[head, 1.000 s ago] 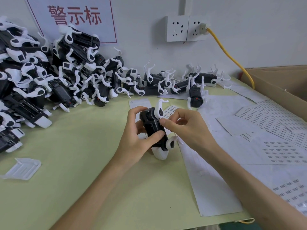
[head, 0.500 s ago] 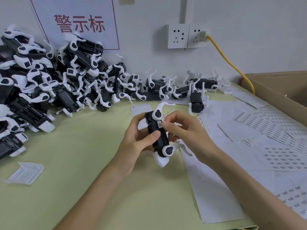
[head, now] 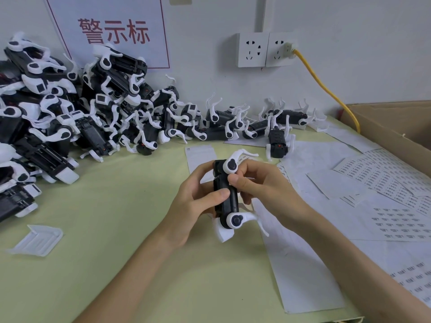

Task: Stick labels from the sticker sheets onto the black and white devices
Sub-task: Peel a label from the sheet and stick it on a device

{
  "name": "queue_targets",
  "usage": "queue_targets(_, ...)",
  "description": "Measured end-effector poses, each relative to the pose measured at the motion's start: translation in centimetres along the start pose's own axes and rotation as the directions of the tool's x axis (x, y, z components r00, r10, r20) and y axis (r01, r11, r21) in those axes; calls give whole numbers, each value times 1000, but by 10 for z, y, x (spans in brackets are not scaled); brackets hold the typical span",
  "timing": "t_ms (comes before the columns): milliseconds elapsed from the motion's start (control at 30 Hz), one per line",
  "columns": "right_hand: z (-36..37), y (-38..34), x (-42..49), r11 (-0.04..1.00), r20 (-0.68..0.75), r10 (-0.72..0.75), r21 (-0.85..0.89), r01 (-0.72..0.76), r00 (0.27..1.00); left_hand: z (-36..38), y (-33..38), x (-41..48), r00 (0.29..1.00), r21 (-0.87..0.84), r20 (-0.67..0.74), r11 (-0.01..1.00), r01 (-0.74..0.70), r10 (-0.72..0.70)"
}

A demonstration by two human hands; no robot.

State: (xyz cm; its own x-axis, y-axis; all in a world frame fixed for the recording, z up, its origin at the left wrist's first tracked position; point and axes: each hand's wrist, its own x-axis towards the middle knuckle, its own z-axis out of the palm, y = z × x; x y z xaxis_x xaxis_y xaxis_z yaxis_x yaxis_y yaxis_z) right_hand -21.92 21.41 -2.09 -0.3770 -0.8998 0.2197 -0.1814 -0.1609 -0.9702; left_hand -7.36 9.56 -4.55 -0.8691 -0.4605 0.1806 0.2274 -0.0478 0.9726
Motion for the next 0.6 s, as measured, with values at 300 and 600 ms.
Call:
queue_targets(300,-1,2,0,1000,40,8,16,-9,999,-1,2,0,999,35,28,999,14,-15)
queue_targets(600,2,4,0,1000,6,16,-12,-16,1000,5,0,0,996,61,-41,995,78,-75)
